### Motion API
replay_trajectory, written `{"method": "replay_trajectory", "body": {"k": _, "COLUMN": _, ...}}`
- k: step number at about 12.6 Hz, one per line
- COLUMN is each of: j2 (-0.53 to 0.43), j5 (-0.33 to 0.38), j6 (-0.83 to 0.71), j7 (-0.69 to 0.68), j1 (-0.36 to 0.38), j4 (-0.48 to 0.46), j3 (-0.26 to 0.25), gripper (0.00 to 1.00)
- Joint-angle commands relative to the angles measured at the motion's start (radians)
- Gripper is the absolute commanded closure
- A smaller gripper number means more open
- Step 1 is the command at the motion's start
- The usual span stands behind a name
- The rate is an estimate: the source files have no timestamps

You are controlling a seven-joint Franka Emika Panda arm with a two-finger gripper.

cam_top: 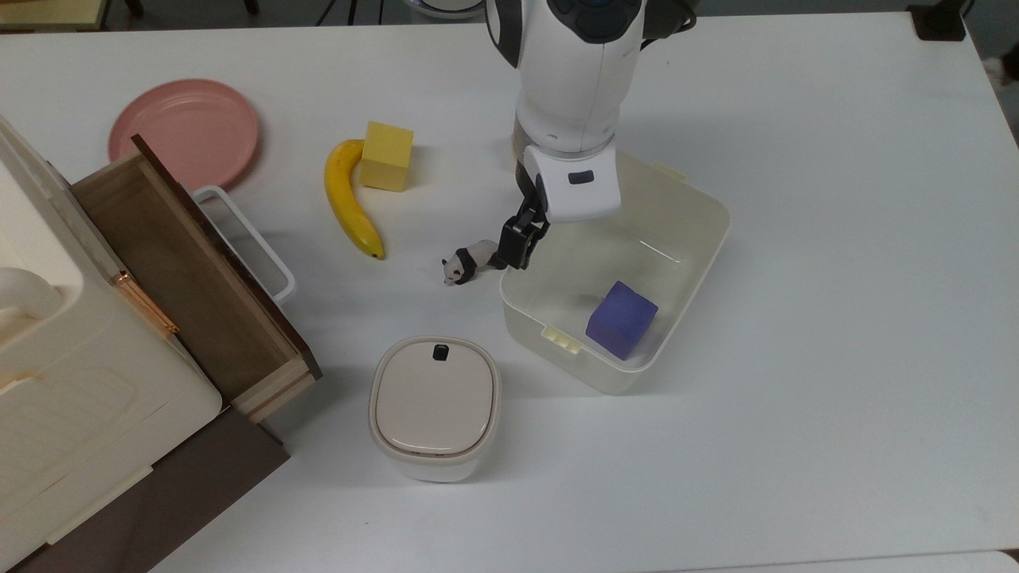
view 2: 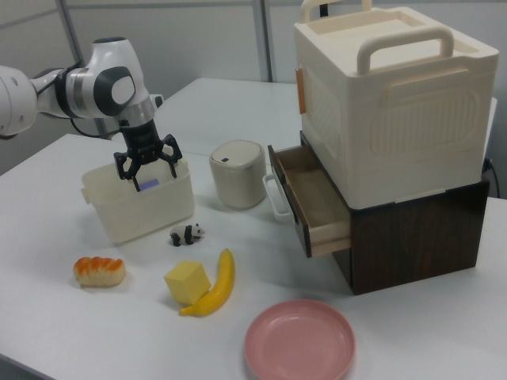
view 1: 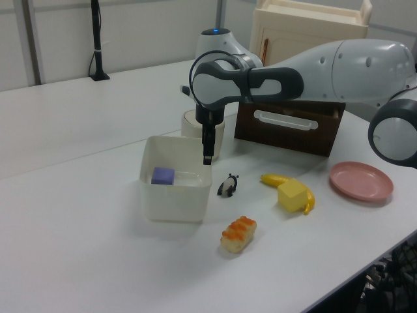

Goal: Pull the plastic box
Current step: 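Drag the plastic box by its rim toward the panda figure, then lift the gripper out of the box and move it away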

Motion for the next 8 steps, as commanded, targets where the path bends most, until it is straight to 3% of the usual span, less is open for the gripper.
{"method": "replay_trajectory", "body": {"k": 1, "j2": -0.065, "j5": 0.008, "j6": -0.021, "j7": 0.116, "j1": 0.002, "j4": -0.008, "j3": -0.008, "gripper": 0.00}}
{"method": "replay_trajectory", "body": {"k": 3, "j2": -0.135, "j5": 0.016, "j6": -0.029, "j7": 0.297, "j1": -0.009, "j4": -0.015, "j3": -0.008, "gripper": 0.00}}
{"method": "replay_trajectory", "body": {"k": 8, "j2": -0.229, "j5": 0.013, "j6": -0.089, "j7": 0.742, "j1": -0.134, "j4": -0.011, "j3": -0.009, "gripper": 0.00}}
